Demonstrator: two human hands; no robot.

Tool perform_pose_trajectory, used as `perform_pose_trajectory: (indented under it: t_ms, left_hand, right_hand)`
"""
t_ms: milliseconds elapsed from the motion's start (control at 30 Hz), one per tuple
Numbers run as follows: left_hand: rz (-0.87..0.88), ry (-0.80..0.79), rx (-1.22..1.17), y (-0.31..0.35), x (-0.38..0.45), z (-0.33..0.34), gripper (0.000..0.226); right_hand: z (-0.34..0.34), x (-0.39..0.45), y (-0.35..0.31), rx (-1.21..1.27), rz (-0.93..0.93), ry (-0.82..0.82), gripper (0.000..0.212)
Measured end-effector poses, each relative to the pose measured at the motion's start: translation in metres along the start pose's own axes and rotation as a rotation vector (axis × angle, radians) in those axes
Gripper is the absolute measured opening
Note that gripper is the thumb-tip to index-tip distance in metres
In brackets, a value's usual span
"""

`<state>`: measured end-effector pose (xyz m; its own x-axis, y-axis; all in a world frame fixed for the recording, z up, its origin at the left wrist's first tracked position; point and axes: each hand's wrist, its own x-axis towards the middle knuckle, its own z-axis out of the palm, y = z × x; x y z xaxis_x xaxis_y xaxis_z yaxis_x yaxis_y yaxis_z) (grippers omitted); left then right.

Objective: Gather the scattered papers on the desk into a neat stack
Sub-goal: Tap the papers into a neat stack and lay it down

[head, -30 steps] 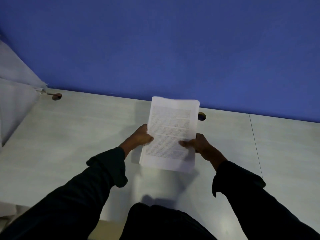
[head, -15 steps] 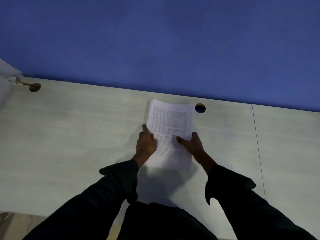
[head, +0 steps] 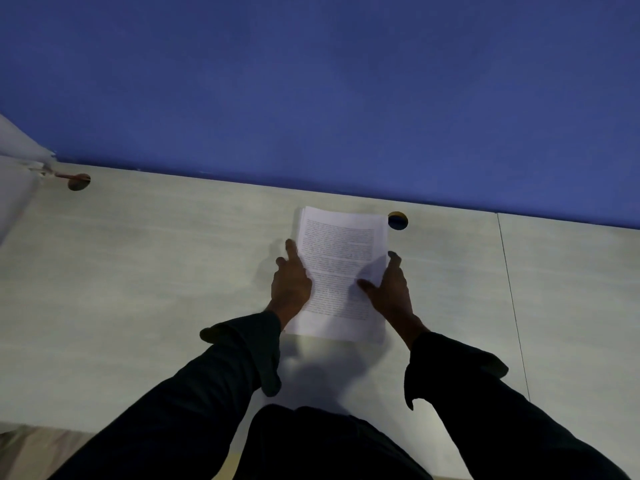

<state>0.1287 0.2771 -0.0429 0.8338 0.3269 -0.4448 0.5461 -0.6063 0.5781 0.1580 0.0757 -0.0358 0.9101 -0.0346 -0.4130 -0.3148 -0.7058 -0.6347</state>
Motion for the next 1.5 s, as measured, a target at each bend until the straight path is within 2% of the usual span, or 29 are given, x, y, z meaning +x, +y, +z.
perform_pose_trajectory:
  t_ms: [67, 133, 233, 300, 400, 500, 700, 800, 900, 967, 1133, 1267, 1333, 1500]
  left_hand:
    - [0.098, -0.049, 0.128, -0.004, 0.001, 0.001, 0.088]
    - [0.144, -0.102, 0.186, -0.008, 0.003, 0.002, 0.085]
    - [0.113, -0.159, 0.251, -0.006, 0.011, 0.0, 0.081]
    - [0.091, -0.211, 0.258, -0.003, 0.017, -0.004, 0.087]
    - [0.083, -0.322, 0.272, -0.001, 0.023, -0.009, 0.117]
    - [0.065, -0.334, 0.324, 0.002, 0.025, -0.007, 0.138]
    - [0.065, -0.302, 0.375, 0.007, 0.026, -0.005, 0.141]
    - [0.074, -0.353, 0.387, 0.007, 0.028, -0.011, 0.147]
    - [0.082, -0.436, 0.397, 0.008, 0.03, -0.02, 0.155]
    - [0.089, -0.422, 0.394, 0.008, 0.028, -0.021, 0.155]
    - [0.122, -0.354, 0.439, 0.007, 0.023, -0.012, 0.16]
    - [0.119, -0.368, 0.448, 0.01, 0.028, -0.013, 0.164]
    - [0.142, -0.369, 0.445, 0.01, 0.031, -0.016, 0.164]
    - [0.177, -0.381, 0.447, 0.01, 0.036, -0.023, 0.164]
  right_hand:
    - [-0.002, -0.003, -0.003, -0.093, -0.062, -0.026, 0.101]
    - [-0.002, -0.003, -0.005, -0.209, -0.089, -0.066, 0.102]
    - [-0.002, 0.002, -0.003, -0.463, -0.14, -0.043, 0.094]
    - [-0.003, 0.007, -0.002, -0.594, -0.187, -0.063, 0.089]
    - [-0.005, 0.017, -0.004, -0.539, -0.188, -0.122, 0.096]
    - [0.0, 0.024, -0.003, -0.42, -0.148, -0.088, 0.107]
    - [0.001, 0.029, -0.002, -0.493, -0.156, -0.064, 0.1]
    - [0.002, 0.02, -0.012, -0.761, -0.341, -0.024, 0.107]
    - [0.007, 0.026, -0.026, -0.929, -0.653, -0.24, 0.105]
    - [0.01, 0.034, -0.042, -1.014, -0.75, -0.369, 0.102]
    - [0.017, 0.05, -0.084, -1.102, -0.735, -0.416, 0.1]
    - [0.03, 0.064, -0.09, -1.19, -0.76, -0.387, 0.119]
    - [0.035, 0.067, -0.09, -1.241, -0.765, -0.362, 0.121]
    - [0.039, 0.072, -0.101, -1.341, -0.738, -0.316, 0.108]
